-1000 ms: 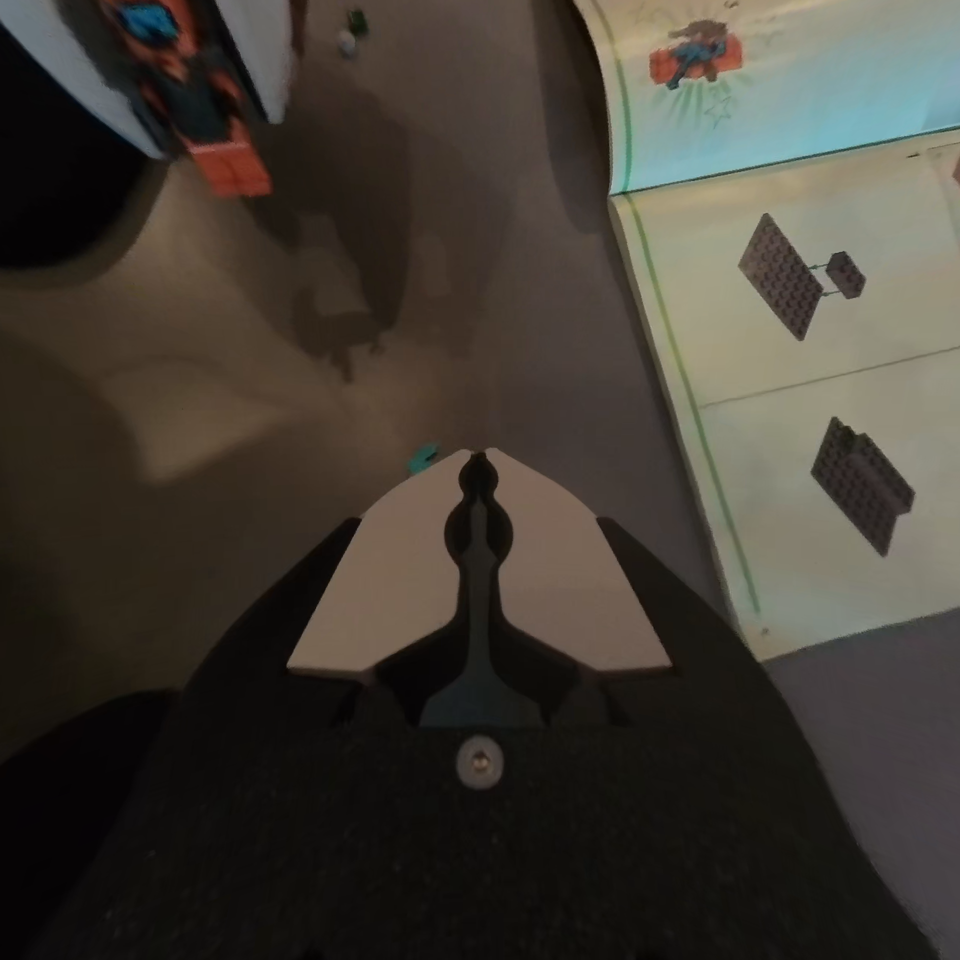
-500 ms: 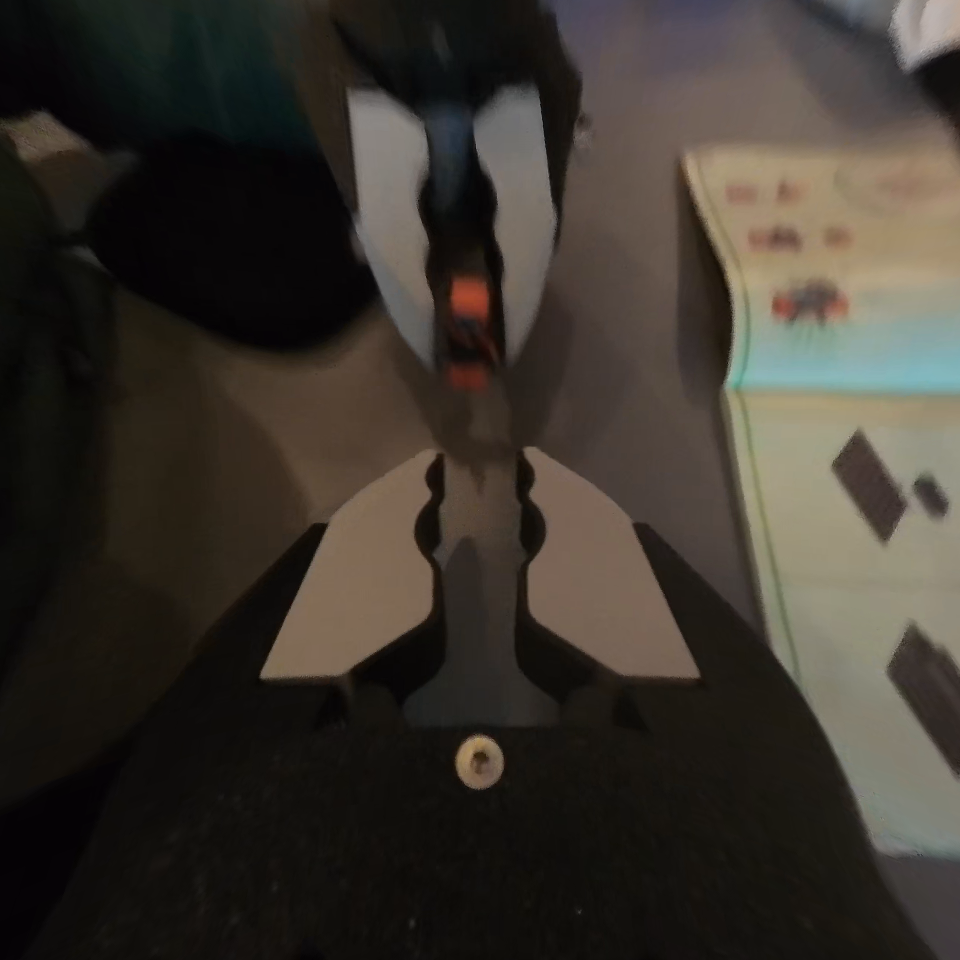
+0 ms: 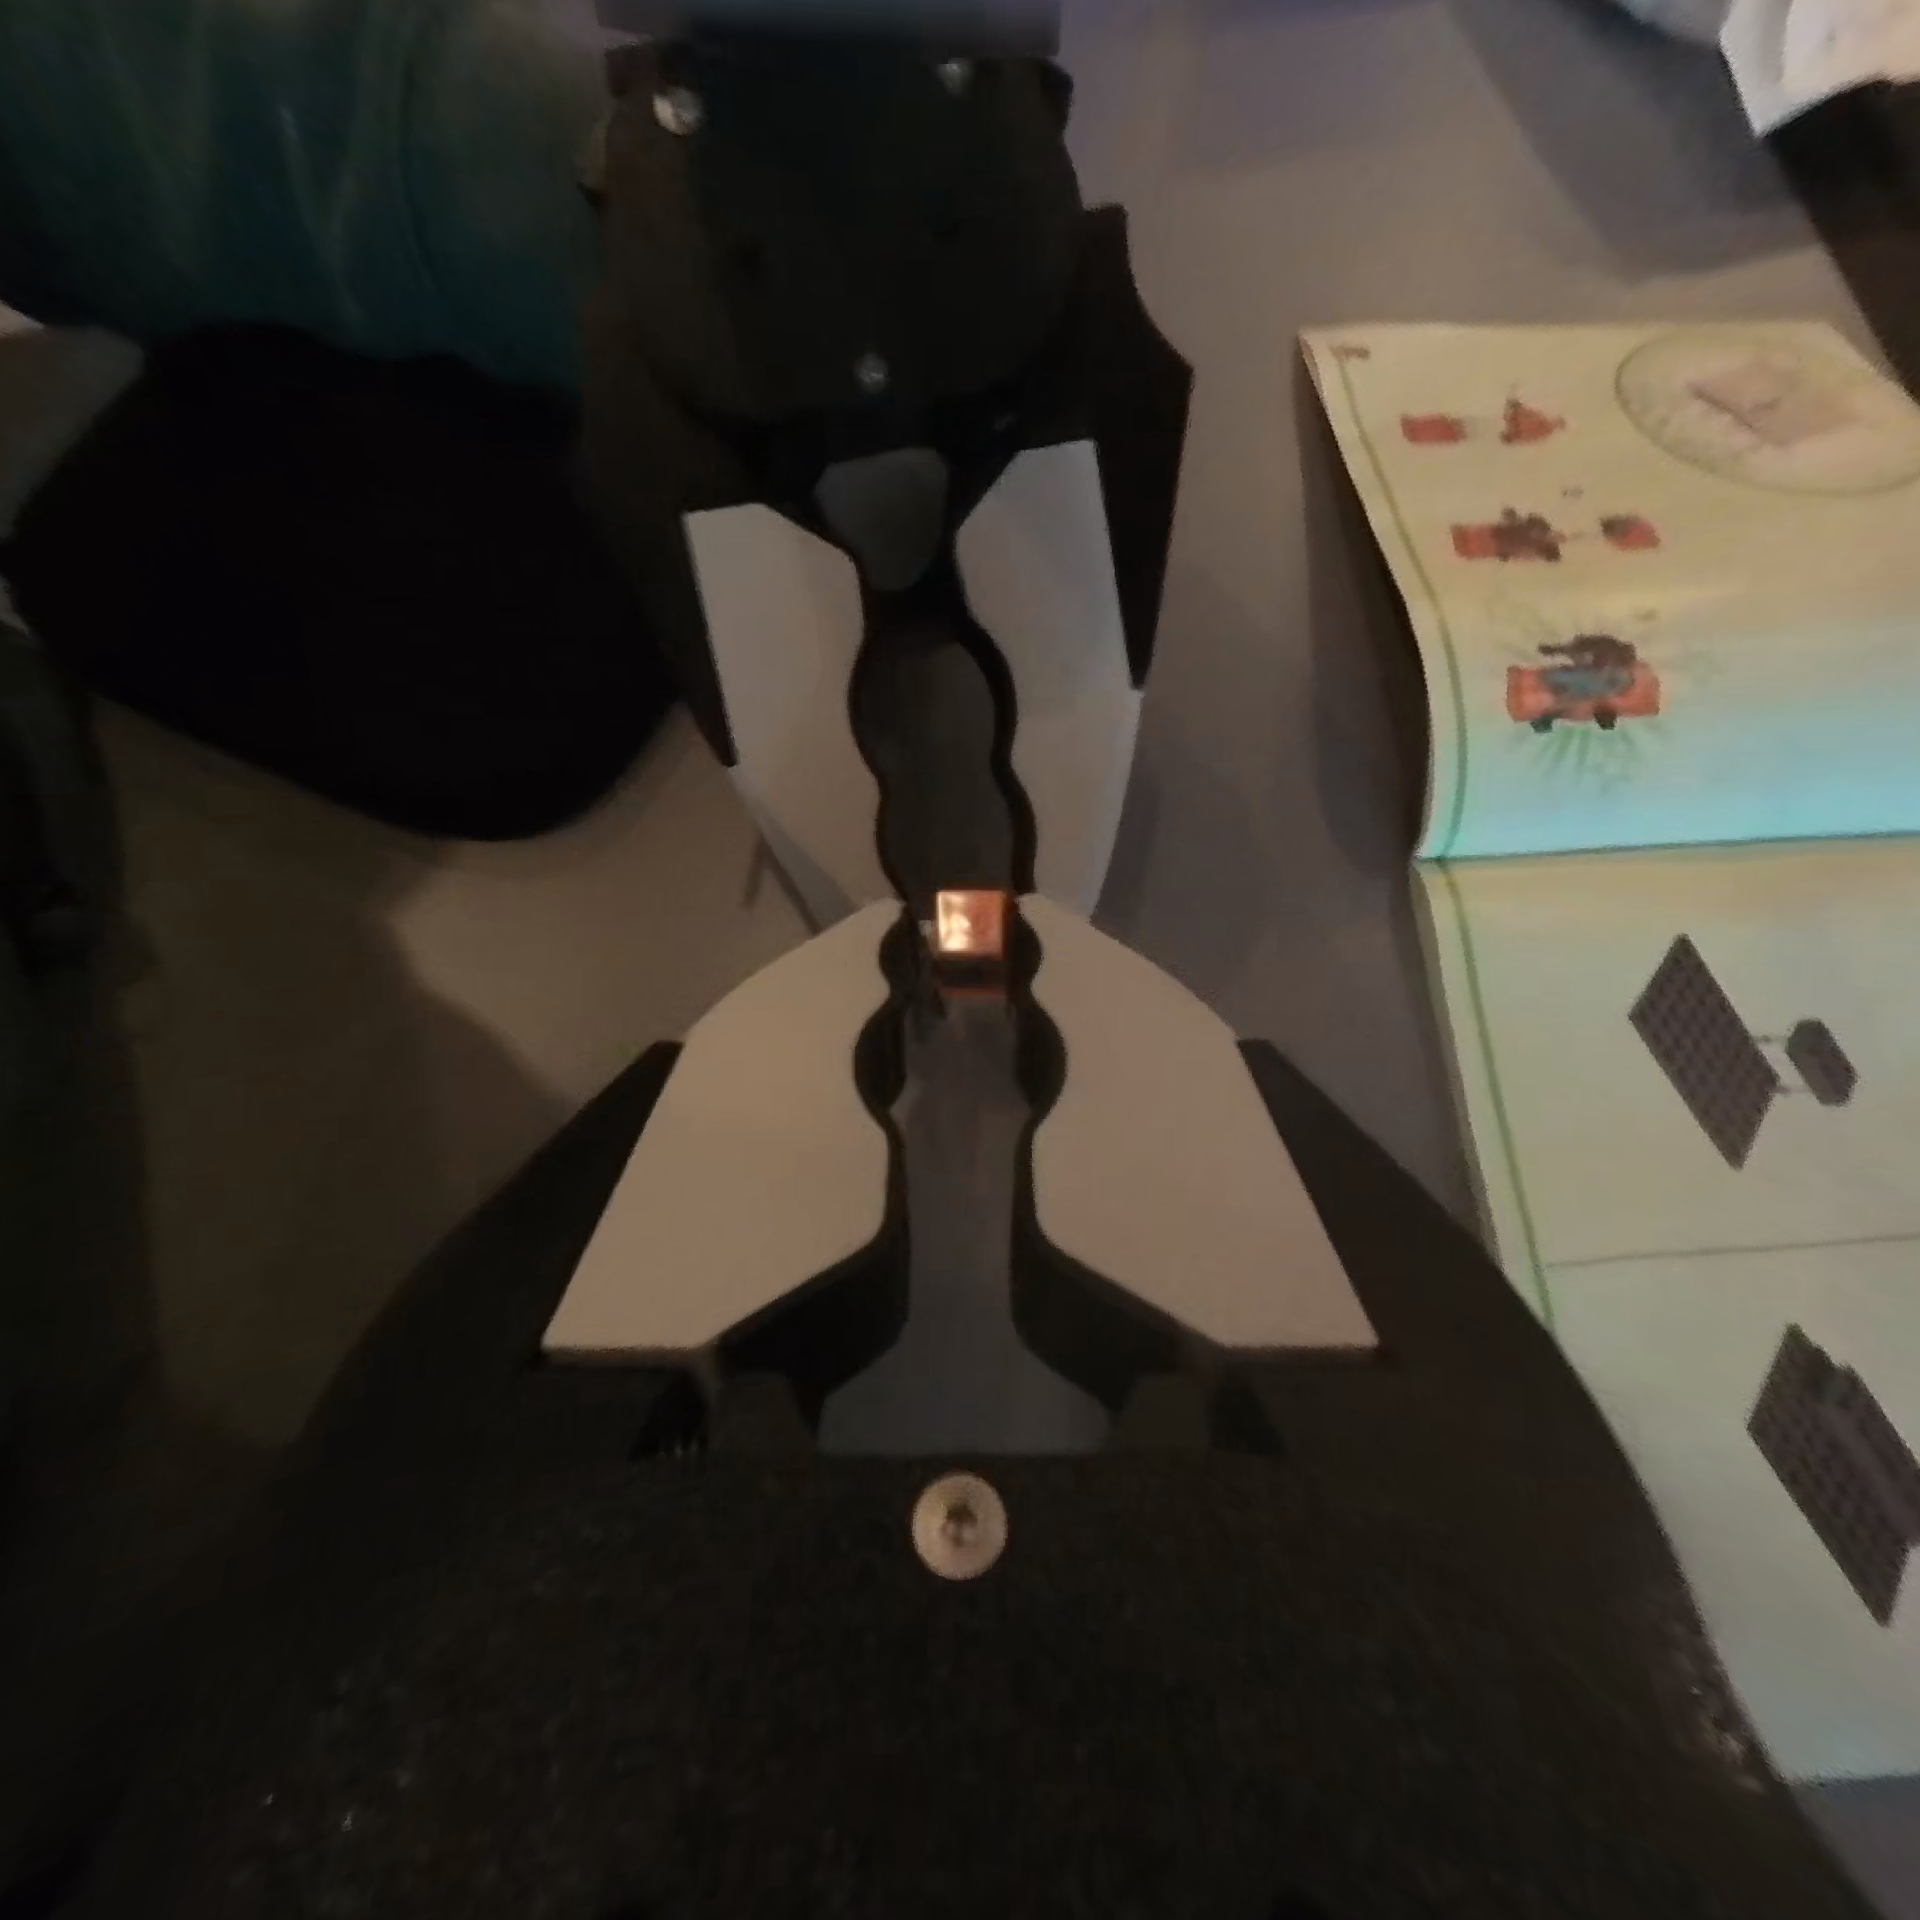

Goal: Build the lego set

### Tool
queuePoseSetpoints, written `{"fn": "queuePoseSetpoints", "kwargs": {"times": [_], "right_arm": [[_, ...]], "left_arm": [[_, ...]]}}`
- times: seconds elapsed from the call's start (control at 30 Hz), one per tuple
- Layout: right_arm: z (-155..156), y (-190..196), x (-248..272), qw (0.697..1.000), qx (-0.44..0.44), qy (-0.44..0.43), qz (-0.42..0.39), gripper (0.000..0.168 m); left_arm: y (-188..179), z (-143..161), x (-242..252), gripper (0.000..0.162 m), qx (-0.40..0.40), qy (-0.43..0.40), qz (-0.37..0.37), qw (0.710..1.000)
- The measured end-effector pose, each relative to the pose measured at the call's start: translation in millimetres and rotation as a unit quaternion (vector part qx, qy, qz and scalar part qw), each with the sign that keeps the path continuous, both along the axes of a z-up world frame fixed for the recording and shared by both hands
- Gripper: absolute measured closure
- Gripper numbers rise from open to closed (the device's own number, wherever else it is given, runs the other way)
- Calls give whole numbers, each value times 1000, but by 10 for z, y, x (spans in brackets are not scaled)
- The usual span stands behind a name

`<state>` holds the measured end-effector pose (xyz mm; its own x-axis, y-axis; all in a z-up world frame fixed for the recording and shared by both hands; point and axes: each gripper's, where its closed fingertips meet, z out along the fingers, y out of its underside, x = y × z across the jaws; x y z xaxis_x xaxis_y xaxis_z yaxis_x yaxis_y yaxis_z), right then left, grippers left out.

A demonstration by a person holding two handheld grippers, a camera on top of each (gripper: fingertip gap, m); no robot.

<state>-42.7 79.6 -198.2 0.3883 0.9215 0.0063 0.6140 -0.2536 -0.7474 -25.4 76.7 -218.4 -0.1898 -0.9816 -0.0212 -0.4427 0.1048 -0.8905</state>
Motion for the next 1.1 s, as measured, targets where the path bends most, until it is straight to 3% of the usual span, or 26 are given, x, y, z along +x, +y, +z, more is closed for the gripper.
{"fn": "queuePoseSetpoints", "kwargs": {"times": [0.33, 0.5, 0.7, 1.1], "right_arm": [[-50, 85, 20, 999, -21, -32, -36, 156], [-66, 282, 103, 995, -55, -42, -70, 156], [-222, 594, 147, 986, -92, -49, -132, 156], [-227, 647, 115, 985, -83, -66, -139, 154]], "left_arm": [[78, -44, -13, 137, 6, 8, 16, 1000], [227, -75, -141, 114, 8, 37, 51, 998], [367, 116, -354, 118, 11, 15, 105, 994], [301, 45, -437, 123, 11, 15, 121, 992]]}}
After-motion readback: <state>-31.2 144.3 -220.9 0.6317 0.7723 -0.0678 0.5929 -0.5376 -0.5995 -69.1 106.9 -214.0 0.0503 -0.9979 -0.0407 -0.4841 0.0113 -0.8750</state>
